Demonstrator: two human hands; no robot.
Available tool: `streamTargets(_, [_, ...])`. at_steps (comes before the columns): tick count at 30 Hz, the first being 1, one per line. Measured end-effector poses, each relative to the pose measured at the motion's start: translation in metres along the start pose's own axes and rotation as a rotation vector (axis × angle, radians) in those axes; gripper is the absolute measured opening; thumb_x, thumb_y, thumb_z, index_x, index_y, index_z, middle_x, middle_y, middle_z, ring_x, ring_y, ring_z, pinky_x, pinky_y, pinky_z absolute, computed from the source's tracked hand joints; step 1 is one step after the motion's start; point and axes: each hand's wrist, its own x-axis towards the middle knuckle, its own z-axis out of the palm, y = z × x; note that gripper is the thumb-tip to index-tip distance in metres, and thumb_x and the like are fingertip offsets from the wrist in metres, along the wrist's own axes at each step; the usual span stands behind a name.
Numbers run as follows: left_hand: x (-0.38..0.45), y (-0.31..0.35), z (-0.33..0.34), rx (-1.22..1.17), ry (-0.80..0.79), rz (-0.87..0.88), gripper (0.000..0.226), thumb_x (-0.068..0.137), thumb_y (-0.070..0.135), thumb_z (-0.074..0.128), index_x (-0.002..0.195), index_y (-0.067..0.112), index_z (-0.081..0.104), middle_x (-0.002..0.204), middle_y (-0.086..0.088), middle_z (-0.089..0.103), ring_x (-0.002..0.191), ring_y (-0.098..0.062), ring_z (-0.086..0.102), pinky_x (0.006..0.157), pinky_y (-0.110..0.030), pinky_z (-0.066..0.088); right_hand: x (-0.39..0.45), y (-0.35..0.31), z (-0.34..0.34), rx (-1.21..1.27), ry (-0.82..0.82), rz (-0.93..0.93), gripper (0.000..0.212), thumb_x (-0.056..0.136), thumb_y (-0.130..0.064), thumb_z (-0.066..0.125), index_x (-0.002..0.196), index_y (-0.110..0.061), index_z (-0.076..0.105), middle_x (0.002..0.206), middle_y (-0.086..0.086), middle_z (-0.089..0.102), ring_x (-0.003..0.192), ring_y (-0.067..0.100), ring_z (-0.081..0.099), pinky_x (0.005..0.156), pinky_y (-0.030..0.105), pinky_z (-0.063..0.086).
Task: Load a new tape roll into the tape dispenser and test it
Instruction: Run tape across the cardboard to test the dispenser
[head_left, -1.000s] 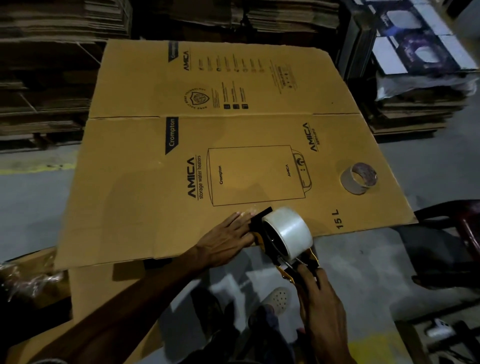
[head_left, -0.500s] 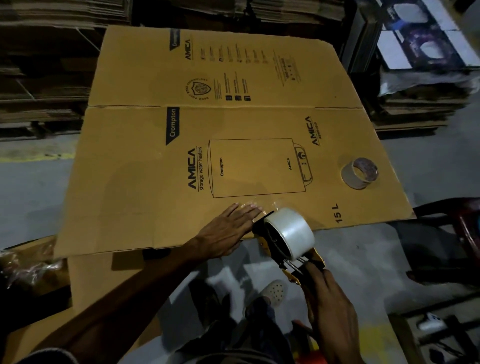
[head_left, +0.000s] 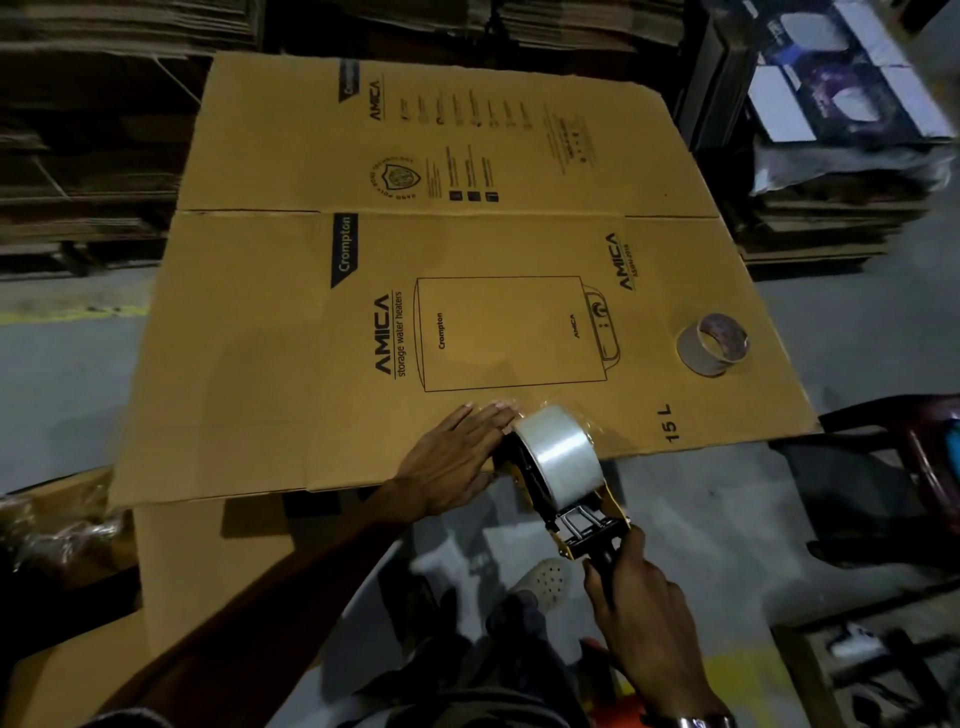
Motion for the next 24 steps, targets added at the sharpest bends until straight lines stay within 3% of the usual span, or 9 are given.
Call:
streamTargets(8, [0.009, -0.001, 0.004, 0.200, -0.033, -0.094, 0.079, 0.087, 0.065, 0.052, 0.142, 0.010, 0.038, 0.165, -0.010, 0.007, 0.152, -0.027, 0.006, 0.120, -0.048, 0.018, -0.007, -0.002, 0.021, 0.032, -0.016, 0.065, 0.046, 0.098, -0.052, 0.038, 0.127, -0.024, 0.017, 0.113, 0.008, 0.068, 0.103, 0.034, 0.064, 0.085, 0.039, 0.048])
streamTargets(14, [0.007, 0.004, 0.003, 0.265, -0.035, -0.091, 0.071, 0.084, 0.056, 0.059, 0.133, 0.010, 0.034, 0.165, -0.013, 0.000, 0.151, -0.031, 0.003, 0.118, -0.056, 0.015, -0.005, 0.001, 0.030, 0.084, -0.015, 0.099, 0.044, 0.098, -0.051, 0.039, 0.125, -0.021, 0.022, 0.104, 0.010, 0.068, 0.100, 0.037, 0.064, 0.083, 0.041, 0.048])
streamTargets(20, [0.006, 0.005, 0.000, 0.259, -0.044, -0.094, 0.071, 0.089, 0.055, 0.051, 0.141, 0.009, 0.033, 0.165, -0.013, -0.003, 0.152, -0.031, -0.003, 0.118, -0.057, 0.013, -0.006, 0.001, 0.023, 0.072, -0.002, 0.062, 0.043, 0.097, -0.053, 0.039, 0.122, -0.024, 0.021, 0.102, 0.010, 0.069, 0.096, 0.036, 0.066, 0.081, 0.041, 0.051])
streamTargets(24, [0.007, 0.003, 0.000, 0.268, -0.063, -0.101, 0.078, 0.088, 0.054, 0.052, 0.149, 0.011, 0.029, 0.165, -0.012, -0.005, 0.152, -0.030, -0.003, 0.118, -0.056, 0.014, -0.004, -0.003, 0.004, 0.005, -0.021, 0.024, 0.040, 0.098, -0.054, 0.037, 0.121, -0.026, 0.018, 0.111, 0.008, 0.068, 0.102, 0.035, 0.063, 0.081, 0.039, 0.049])
